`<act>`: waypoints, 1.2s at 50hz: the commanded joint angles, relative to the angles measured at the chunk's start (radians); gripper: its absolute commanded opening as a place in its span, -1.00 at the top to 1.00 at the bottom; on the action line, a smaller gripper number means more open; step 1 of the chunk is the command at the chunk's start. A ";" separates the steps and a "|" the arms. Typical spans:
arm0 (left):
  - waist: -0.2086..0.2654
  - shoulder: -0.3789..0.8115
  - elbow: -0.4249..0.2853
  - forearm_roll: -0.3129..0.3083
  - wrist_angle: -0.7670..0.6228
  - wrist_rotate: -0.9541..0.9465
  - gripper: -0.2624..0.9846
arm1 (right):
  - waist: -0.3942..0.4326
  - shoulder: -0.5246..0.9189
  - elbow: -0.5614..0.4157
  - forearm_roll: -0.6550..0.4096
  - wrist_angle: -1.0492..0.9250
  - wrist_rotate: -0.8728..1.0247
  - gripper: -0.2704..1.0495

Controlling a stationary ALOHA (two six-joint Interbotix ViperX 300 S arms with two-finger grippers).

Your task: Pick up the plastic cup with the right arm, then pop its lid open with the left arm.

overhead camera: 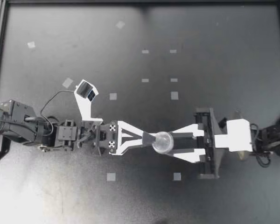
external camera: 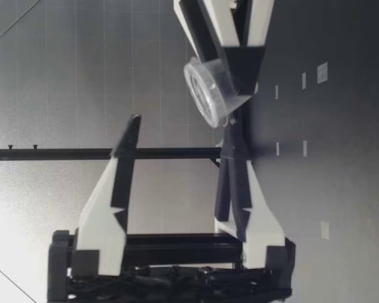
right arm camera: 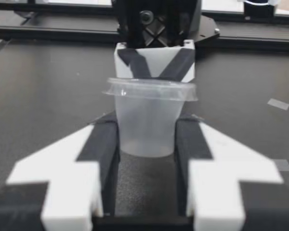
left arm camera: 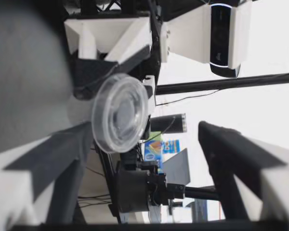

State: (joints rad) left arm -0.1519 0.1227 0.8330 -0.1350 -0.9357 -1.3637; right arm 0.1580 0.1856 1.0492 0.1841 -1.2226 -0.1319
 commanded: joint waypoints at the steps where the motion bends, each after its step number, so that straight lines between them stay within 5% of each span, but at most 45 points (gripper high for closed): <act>1: -0.003 -0.035 -0.017 0.005 -0.011 -0.003 -0.72 | -0.012 -0.008 -0.011 0.005 -0.002 0.003 0.12; 34: 0.026 -0.026 -0.002 0.003 -0.006 0.127 -0.71 | 0.035 0.005 0.025 0.031 0.156 0.146 0.12; 60: 0.032 -0.144 0.040 0.003 0.067 1.238 -0.66 | 0.052 -0.276 0.077 0.032 0.028 0.149 0.12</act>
State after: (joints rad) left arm -0.1150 0.0383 0.8698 -0.1350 -0.8698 -0.2025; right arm 0.2040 -0.0552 1.1367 0.2148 -1.1827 0.0153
